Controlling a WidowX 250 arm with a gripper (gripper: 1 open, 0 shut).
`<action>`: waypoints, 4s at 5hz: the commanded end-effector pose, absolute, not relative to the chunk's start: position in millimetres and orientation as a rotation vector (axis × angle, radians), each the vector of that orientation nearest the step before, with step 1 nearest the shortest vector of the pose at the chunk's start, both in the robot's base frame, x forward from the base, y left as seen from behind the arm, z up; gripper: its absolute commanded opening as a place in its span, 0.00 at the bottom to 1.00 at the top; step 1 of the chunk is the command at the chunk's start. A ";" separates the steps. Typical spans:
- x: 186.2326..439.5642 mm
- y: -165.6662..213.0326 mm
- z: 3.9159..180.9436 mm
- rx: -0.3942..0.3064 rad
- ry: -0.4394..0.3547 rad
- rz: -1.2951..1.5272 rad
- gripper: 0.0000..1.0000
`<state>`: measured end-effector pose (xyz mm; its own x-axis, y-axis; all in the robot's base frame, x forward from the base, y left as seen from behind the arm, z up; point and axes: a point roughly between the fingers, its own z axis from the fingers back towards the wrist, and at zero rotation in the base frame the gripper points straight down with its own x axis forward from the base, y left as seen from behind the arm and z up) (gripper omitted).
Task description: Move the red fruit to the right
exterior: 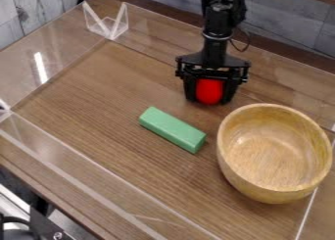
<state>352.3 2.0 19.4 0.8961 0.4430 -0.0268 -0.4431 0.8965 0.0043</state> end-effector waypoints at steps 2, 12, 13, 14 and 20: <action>362.8 21.1 60.3 -0.031 -0.055 0.456 0.00; 273.3 -123.7 140.5 -0.111 -0.046 0.135 0.00; 272.2 -129.7 135.0 -0.105 -0.040 0.198 0.00; 271.7 -133.5 130.7 -0.097 -0.033 0.260 0.00; 254.6 -139.6 61.3 -0.057 -0.013 0.257 1.00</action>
